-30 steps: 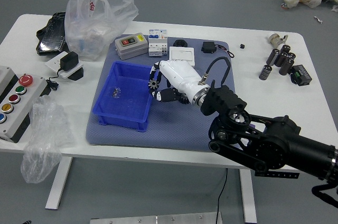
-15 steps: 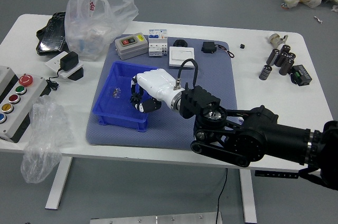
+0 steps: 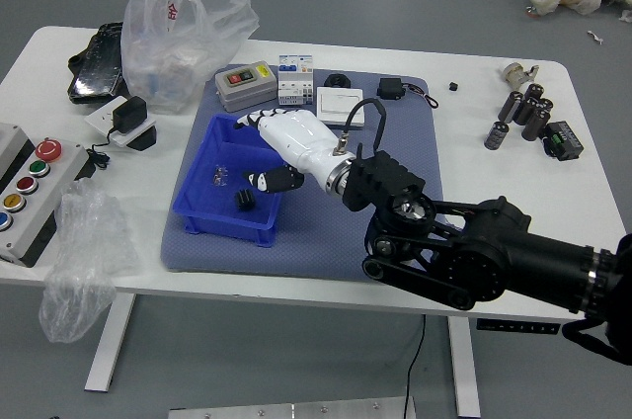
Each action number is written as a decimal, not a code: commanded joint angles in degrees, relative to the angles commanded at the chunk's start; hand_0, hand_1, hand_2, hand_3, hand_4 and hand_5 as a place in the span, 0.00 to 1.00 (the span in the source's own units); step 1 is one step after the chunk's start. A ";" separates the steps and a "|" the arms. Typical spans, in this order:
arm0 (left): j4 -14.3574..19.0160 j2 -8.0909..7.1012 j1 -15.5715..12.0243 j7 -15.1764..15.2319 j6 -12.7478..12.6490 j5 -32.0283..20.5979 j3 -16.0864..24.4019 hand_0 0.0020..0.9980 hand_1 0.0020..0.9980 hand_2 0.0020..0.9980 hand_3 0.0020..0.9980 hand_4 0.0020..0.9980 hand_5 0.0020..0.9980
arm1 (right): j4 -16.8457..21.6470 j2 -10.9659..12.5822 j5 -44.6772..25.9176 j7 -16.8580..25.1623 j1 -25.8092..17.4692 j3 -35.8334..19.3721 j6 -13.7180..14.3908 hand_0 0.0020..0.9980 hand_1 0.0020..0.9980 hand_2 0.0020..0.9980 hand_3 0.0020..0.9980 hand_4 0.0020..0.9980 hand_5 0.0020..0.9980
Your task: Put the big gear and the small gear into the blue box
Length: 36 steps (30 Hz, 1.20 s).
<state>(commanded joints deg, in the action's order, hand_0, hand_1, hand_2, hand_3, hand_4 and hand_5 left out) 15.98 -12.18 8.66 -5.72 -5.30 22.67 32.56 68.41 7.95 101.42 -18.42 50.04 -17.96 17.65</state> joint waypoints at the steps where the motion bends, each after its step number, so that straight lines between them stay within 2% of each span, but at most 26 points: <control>1: 0.00 0.04 -0.02 0.01 -0.01 -0.06 -0.03 0.66 0.62 0.61 0.76 0.75 0.65 | -0.12 0.77 0.08 -0.04 -0.68 -1.31 0.14 0.63 0.81 0.83 0.81 0.71 0.25; 5: 0.00 0.18 -0.11 -0.04 -0.03 -0.10 0.05 0.66 0.62 0.61 0.76 0.75 0.65 | -2.21 3.40 -1.10 0.33 -2.97 -4.64 0.11 0.62 0.80 0.82 0.81 0.73 0.28; 8: -0.01 0.23 -0.12 -0.07 -0.05 -0.08 0.11 0.66 0.62 0.61 0.76 0.75 0.65 | -3.55 4.39 -2.00 0.52 -4.37 -5.00 -0.55 0.62 0.80 0.82 0.81 0.73 0.28; 9: -0.02 0.26 -0.10 -0.04 -0.05 -0.09 0.10 0.66 0.62 0.61 0.76 0.75 0.65 | -4.08 4.56 -2.28 0.56 -4.81 -4.99 -0.85 0.67 0.82 0.84 0.82 0.93 0.44; 19: 0.00 0.36 0.07 -0.20 -0.01 0.45 0.43 0.66 0.62 0.61 0.76 0.75 0.64 | -11.05 3.66 -5.18 0.64 -5.75 -1.86 -3.75 0.71 0.82 0.85 0.83 0.95 0.46; 26: 0.04 0.33 0.01 -0.37 -0.02 0.78 0.69 0.66 0.62 0.61 0.76 0.74 0.64 | -12.98 2.97 -6.27 0.00 -5.54 -0.18 -4.18 0.73 0.83 0.84 0.82 0.96 0.46; 27: 0.05 0.34 0.01 -0.37 -0.02 0.79 0.69 0.66 0.62 0.61 0.76 0.74 0.65 | -13.00 2.90 -6.35 -0.10 -5.53 0.00 -3.96 0.69 0.74 0.68 0.70 0.72 0.26; 32: 0.07 0.37 0.09 -0.48 -0.02 1.13 0.91 0.66 0.62 0.61 0.76 0.74 0.65 | -13.08 2.64 -6.37 -0.65 -5.50 1.08 -2.81 0.69 0.74 0.68 0.70 0.72 0.26; 33: 0.08 0.37 0.11 -0.51 -0.01 1.22 0.96 0.66 0.62 0.61 0.76 0.74 0.65 | -13.10 2.60 -6.34 -0.76 -5.53 1.35 -2.69 0.65 0.64 0.50 0.65 0.49 0.14; 36: 0.09 0.37 0.12 -0.61 -0.01 1.46 1.12 0.66 0.62 0.61 0.76 0.74 0.65 | -13.15 2.42 -6.07 -0.97 -5.66 2.05 -2.29 0.65 0.64 0.50 0.65 0.49 0.14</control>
<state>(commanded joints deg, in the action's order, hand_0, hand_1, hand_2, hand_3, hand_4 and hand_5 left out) 16.07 -11.80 8.78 -6.33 -5.31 24.13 33.68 55.26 10.37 95.36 -19.39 44.38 -15.91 15.36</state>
